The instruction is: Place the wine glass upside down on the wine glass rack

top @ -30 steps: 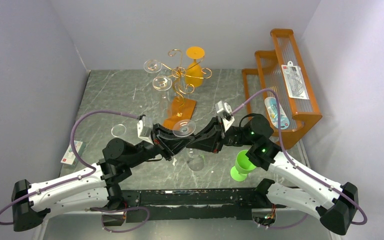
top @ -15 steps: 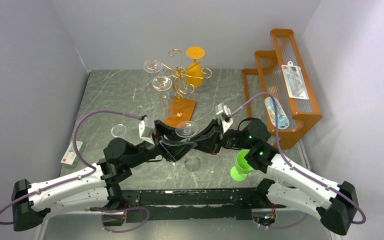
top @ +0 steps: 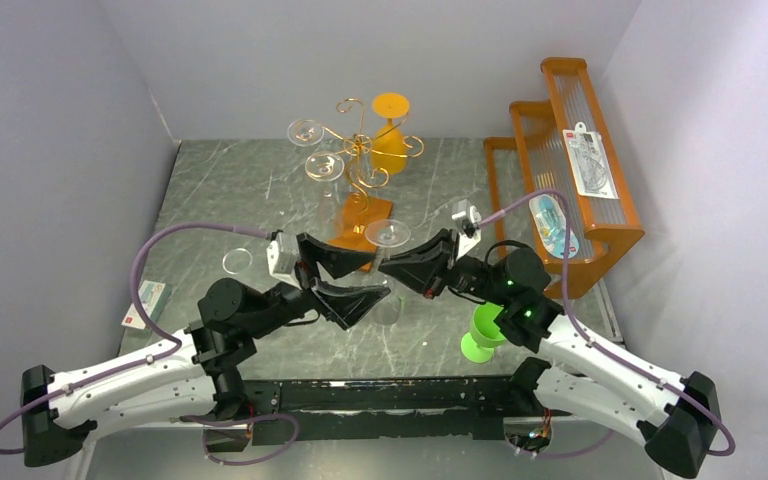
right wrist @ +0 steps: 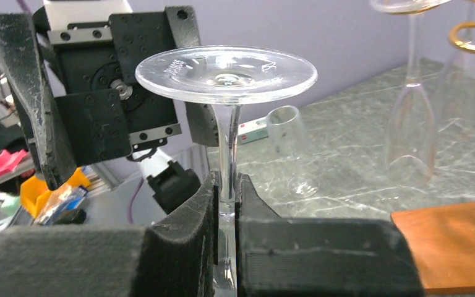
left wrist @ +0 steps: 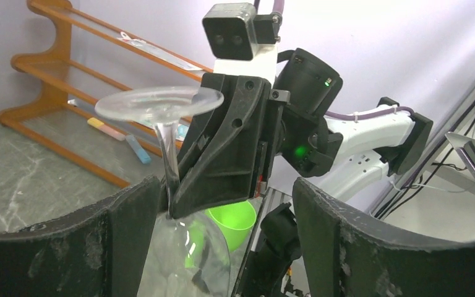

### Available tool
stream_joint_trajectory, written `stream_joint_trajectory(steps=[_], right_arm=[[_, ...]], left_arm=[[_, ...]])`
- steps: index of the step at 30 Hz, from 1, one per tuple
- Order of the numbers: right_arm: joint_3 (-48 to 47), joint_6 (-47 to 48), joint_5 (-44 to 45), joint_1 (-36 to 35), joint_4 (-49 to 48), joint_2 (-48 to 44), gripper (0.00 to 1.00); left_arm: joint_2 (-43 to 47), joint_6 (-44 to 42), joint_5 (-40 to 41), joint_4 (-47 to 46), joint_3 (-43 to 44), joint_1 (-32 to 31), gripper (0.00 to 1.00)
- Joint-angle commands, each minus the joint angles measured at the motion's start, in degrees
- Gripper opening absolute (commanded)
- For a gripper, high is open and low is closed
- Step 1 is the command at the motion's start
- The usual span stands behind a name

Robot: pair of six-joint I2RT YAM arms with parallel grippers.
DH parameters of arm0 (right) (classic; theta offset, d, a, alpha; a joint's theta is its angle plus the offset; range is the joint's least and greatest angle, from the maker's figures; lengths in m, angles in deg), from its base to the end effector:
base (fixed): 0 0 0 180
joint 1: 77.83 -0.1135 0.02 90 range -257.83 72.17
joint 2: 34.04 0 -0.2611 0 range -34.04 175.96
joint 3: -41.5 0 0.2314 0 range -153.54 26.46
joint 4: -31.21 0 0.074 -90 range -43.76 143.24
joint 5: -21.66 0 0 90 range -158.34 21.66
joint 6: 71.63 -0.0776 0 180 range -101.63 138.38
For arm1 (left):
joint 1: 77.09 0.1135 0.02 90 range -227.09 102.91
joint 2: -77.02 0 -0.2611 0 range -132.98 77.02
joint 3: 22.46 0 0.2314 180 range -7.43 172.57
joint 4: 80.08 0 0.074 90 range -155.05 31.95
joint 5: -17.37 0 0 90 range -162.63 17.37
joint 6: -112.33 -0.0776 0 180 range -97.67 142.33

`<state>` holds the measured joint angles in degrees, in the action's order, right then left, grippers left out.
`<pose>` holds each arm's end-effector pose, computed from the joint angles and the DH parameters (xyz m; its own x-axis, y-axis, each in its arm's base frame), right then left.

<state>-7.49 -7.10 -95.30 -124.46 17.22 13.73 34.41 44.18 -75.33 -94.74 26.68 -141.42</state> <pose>0.1214 0.1797 0.3493 -0.2452 0.2986 -0.9223 -0.9337 0.1835 0.3076 0.0829 -0.1809 0.3713 -0.1968 -0.4487 -0.8717 0.9116 0.2436 -0.3312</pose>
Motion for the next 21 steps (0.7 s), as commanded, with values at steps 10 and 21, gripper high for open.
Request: stream_joint_trajectory(steps=[10,21], right_arm=[[1.02,4.96,29.39,-0.02,3.01,-6.09,0.0],[-3.87,8.86,50.14,2.46,7.31,1.0,0.0]], left_arm=[[7.86,-4.9,18.22,10.36,1.15,-0.26,0.85],[9.9,-14.94,38.98,35.16,13.31,-0.26,0.97]])
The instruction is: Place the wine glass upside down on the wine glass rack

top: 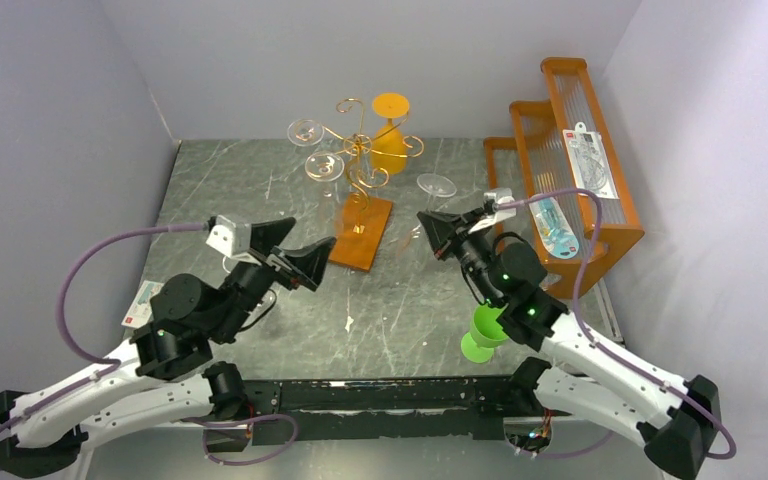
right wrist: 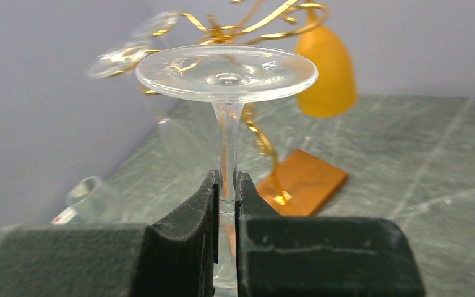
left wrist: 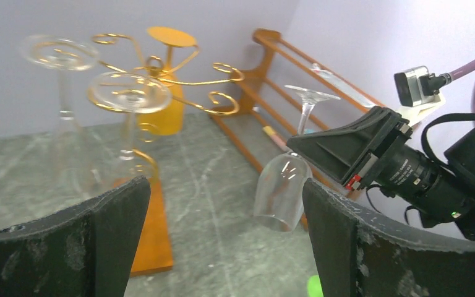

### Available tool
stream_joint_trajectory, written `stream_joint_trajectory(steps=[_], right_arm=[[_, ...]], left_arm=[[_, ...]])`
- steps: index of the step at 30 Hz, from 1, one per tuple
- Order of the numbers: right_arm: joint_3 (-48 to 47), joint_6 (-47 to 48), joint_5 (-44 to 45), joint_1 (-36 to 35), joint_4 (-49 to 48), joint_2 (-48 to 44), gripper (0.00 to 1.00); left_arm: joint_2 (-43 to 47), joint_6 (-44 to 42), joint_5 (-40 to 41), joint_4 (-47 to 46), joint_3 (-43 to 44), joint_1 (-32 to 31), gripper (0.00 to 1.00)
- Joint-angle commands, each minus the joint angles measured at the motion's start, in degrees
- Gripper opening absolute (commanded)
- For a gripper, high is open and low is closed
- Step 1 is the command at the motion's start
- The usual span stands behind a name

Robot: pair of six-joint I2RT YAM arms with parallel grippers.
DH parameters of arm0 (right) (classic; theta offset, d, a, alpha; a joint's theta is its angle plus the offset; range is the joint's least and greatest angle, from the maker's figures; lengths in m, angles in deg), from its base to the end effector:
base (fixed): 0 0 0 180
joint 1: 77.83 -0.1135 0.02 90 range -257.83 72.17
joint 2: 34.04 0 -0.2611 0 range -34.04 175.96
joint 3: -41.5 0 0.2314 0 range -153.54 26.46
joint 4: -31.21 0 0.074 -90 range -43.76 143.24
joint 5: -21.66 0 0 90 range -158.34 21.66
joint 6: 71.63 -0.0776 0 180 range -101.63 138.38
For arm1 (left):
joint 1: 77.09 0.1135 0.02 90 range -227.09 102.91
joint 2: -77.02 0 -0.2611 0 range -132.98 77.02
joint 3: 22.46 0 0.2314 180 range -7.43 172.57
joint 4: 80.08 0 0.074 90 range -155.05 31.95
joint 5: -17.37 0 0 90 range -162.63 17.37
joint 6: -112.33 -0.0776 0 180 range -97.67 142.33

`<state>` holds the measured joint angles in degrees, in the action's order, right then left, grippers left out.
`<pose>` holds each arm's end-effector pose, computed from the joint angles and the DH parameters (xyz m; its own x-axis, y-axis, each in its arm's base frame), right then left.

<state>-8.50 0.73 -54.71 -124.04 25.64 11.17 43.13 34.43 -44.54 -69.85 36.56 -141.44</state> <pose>0.1610 0.1416 0.3450 -0.0454 0.3782 -0.9246 -0.5534 0.7610 0.3385 0.0981 -0.1198 0.3940 -0.0166 -0.3927 -0.9195 0.6083 0.7259 -0.3210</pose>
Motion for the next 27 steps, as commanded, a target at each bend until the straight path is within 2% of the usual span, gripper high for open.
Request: stream_joint_trajectory(steps=[1,8,17,27], right_arm=[[-3.23,0.02,9.07,3.43,-1.85,4.96,0.0],[-4.08,-4.9,1.74,14.77,-10.39,12.73,0.0],[-11.56,-1.82,-7.92,19.28,-14.72,24.36,0.0],[-17.31,-2.88,-24.16,24.82,-20.41,33.53,0.0]], left_arm=[[1.46,-5.87,7.94,11.15,3.84,-0.26,0.97],[3.81,-7.42,8.01,13.1,3.96,-0.24,0.97],[2.78,-6.57,14.35,15.03,5.57,-0.25,0.97],[2.75,-6.67,15.14,16.3,6.14,-0.24,0.97]])
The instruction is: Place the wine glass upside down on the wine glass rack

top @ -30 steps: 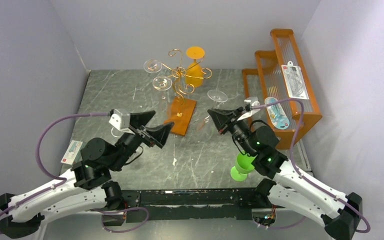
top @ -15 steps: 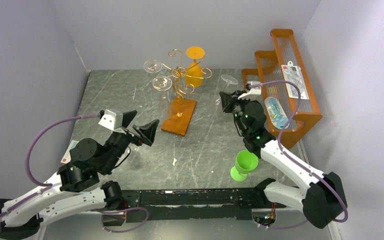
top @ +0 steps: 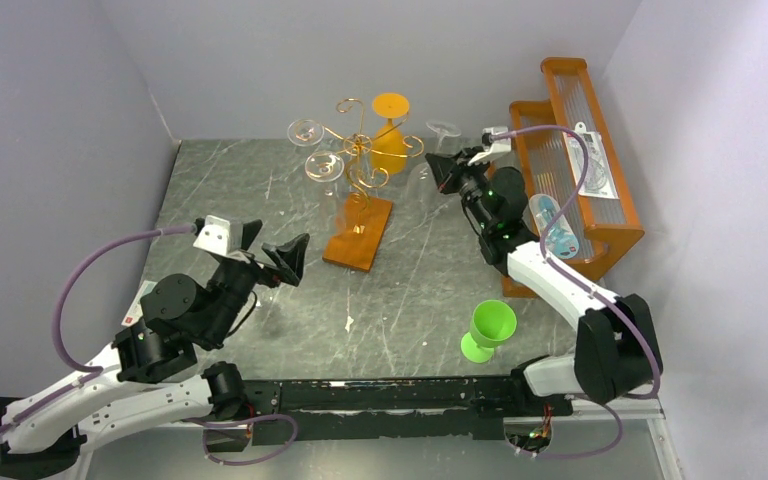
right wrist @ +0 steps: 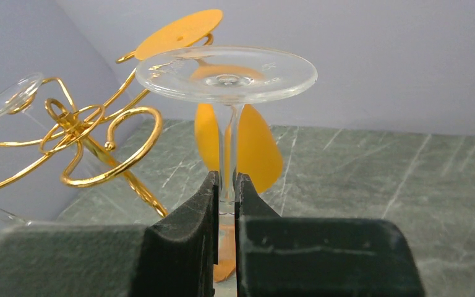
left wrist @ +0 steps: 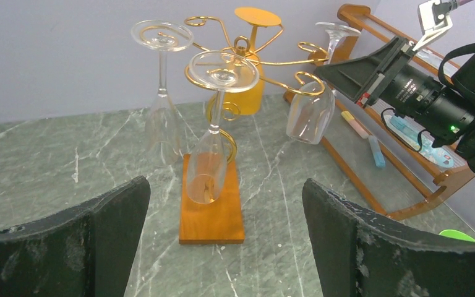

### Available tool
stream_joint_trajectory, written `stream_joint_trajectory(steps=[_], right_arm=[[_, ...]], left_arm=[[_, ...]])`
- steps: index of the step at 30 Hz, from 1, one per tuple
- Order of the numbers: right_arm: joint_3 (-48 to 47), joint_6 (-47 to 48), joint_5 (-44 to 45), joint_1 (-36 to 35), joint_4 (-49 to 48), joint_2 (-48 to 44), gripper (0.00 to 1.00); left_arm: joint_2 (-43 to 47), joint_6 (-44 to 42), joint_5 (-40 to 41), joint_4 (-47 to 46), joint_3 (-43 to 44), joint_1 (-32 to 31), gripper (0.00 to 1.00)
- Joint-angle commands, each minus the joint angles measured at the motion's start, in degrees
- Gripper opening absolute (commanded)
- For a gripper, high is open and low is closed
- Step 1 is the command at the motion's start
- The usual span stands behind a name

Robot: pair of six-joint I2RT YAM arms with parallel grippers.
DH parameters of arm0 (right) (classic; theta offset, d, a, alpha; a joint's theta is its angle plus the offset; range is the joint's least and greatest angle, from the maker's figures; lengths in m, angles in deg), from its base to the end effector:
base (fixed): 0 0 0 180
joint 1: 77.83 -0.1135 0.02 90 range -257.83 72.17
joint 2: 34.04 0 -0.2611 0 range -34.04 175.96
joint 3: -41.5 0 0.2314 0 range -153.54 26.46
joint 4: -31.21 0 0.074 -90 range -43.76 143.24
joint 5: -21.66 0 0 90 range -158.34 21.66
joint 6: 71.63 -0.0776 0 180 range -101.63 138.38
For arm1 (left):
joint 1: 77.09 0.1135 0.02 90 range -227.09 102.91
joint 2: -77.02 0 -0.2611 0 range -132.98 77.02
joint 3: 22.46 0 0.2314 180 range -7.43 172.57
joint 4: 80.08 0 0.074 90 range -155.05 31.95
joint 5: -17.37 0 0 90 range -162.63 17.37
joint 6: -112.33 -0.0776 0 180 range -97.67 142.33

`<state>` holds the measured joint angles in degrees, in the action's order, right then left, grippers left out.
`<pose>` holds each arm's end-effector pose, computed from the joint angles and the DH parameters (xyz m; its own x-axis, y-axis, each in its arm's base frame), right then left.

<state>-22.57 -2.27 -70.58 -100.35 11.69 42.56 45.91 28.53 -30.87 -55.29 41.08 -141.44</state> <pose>0.3090 0.1314 0.3357 -0.0423 0.3637 -0.9305 -0.4313 0.8335 0.3454 0.0996 -0.0880 0.3900 0.0155 -0.2183 -0.9758 0.3906 0.8996 -0.1951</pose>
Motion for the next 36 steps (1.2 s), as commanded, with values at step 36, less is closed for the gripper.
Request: stream_joint_trajectory(steps=[36], right_arm=[[-11.54,7.64,-30.28,1.96,-4.8,12.59,0.0]], left_arm=[[1.02,0.99,1.74,1.63,1.37,-0.29,0.97]])
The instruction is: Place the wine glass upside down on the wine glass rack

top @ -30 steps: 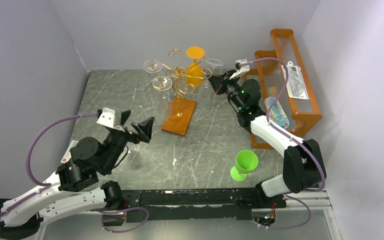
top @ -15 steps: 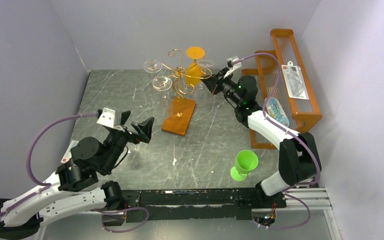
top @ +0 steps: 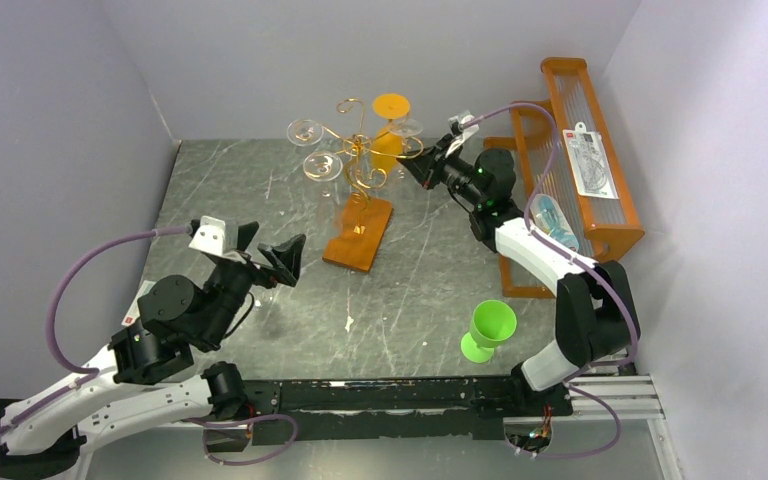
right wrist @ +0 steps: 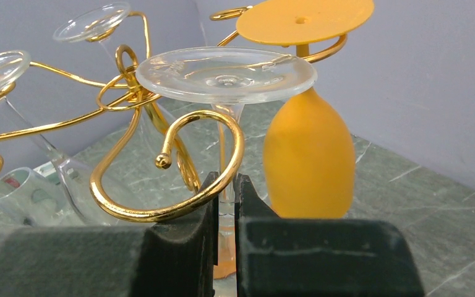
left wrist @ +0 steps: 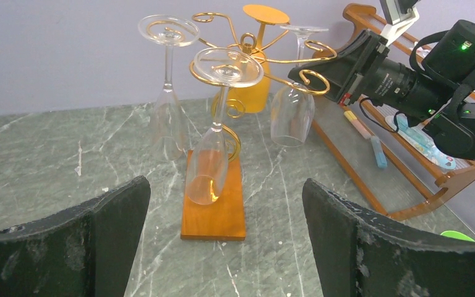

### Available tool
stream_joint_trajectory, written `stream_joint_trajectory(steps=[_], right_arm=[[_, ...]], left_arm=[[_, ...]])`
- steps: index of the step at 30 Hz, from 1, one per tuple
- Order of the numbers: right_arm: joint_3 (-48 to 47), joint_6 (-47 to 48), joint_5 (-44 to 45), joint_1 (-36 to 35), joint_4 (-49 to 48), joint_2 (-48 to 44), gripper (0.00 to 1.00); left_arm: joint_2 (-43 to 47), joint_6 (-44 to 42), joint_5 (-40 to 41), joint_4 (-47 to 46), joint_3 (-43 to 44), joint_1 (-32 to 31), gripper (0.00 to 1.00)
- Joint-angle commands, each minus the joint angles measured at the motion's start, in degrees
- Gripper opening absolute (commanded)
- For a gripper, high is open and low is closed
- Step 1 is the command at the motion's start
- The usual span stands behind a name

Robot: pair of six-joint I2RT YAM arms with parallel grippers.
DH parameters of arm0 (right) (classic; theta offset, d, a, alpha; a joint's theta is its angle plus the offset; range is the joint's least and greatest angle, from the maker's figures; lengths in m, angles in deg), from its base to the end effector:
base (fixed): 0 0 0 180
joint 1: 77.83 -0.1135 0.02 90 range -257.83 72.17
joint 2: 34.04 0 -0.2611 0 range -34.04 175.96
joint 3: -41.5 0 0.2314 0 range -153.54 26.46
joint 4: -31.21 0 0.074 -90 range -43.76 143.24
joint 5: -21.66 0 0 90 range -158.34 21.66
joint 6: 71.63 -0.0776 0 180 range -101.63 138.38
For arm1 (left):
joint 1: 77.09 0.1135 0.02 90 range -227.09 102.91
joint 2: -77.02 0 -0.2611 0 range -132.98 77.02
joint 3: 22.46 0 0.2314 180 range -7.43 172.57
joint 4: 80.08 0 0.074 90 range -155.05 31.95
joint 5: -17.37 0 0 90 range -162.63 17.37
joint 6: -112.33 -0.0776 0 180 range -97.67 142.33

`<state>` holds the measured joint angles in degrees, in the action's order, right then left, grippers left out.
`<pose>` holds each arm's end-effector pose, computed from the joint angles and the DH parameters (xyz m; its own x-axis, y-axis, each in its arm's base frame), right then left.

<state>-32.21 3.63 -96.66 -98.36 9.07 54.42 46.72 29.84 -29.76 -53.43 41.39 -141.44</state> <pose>0.3410 0.1670 0.3339 -0.0742 0.2114 -0.9746 -0.7553 0.6262 0.1933 0.0984 -0.0829 0.3888 0.0034 -0.2284 -0.9736 0.3719 0.9040 -0.2108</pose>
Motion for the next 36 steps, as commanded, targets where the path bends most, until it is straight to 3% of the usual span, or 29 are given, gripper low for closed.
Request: stream_joint_trajectory(steps=[1,7,17,36], right_arm=[[-1.93,2.01,-4.8,-0.03,-2.2,0.85,0.0],[-5.53,4.28,-7.26,-0.03,4.26,2.53,0.0],[-3.2,6.99,-12.37,-0.1,4.44,-0.33,0.0],[7.46,5.06,-2.96,-0.03,-5.84,-8.3,0.0]], left_arm=[[0.12,-0.37,0.63,-0.2,1.06,-0.25,0.97],[-0.52,-0.87,0.61,-0.3,1.27,-0.25,0.97],[-1.75,-1.02,0.03,-0.67,1.17,-0.29,0.97],[-0.97,-0.01,-0.58,-0.27,0.76,-0.24,0.97]])
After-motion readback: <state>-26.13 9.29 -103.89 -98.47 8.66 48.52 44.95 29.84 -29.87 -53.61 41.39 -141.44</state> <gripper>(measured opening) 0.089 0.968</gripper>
